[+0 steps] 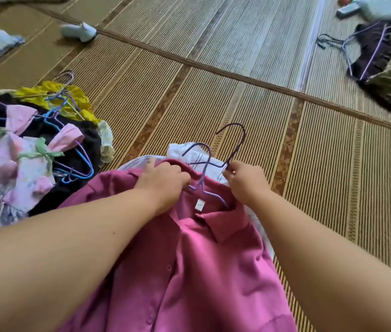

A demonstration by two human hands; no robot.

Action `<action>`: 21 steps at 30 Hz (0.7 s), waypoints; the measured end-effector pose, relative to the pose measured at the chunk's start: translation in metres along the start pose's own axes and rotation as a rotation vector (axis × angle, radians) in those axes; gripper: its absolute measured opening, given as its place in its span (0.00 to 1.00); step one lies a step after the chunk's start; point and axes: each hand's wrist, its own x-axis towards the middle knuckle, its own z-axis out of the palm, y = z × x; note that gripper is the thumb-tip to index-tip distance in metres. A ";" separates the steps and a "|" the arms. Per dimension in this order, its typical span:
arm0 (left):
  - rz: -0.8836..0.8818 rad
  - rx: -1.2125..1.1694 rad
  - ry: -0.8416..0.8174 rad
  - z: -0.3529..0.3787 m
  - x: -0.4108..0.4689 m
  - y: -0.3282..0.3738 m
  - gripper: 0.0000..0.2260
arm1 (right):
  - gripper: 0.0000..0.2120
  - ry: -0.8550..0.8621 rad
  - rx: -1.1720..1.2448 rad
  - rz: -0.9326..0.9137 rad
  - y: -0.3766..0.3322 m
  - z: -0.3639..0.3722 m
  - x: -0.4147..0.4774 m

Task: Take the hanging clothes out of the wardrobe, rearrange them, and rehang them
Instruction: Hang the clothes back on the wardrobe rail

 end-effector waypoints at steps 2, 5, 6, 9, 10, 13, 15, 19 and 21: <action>0.090 0.013 0.096 -0.014 -0.008 0.000 0.12 | 0.06 0.033 0.071 -0.052 -0.005 -0.008 -0.017; 0.204 0.023 0.195 -0.040 -0.026 -0.001 0.12 | 0.05 0.068 0.148 -0.123 -0.016 -0.024 -0.045; 0.229 0.026 0.220 -0.048 -0.033 -0.001 0.12 | 0.04 0.079 0.161 -0.136 -0.021 -0.031 -0.054; 0.300 -0.024 0.299 -0.077 -0.060 -0.001 0.13 | 0.02 0.090 0.199 -0.159 -0.041 -0.058 -0.077; 0.337 -0.041 0.339 -0.089 -0.072 -0.001 0.13 | 0.03 0.076 0.218 -0.168 -0.051 -0.069 -0.085; 0.417 -0.041 0.391 -0.127 -0.108 -0.006 0.09 | 0.03 -0.016 0.285 -0.177 -0.083 -0.103 -0.113; 0.435 -0.066 0.392 -0.154 -0.136 -0.011 0.09 | 0.02 -0.067 0.318 -0.196 -0.106 -0.127 -0.136; 0.473 -0.048 0.399 -0.209 -0.197 -0.022 0.13 | 0.02 -0.170 0.412 -0.184 -0.155 -0.175 -0.193; 0.513 -0.033 0.376 -0.240 -0.231 -0.024 0.15 | 0.04 -0.214 0.415 -0.167 -0.181 -0.200 -0.230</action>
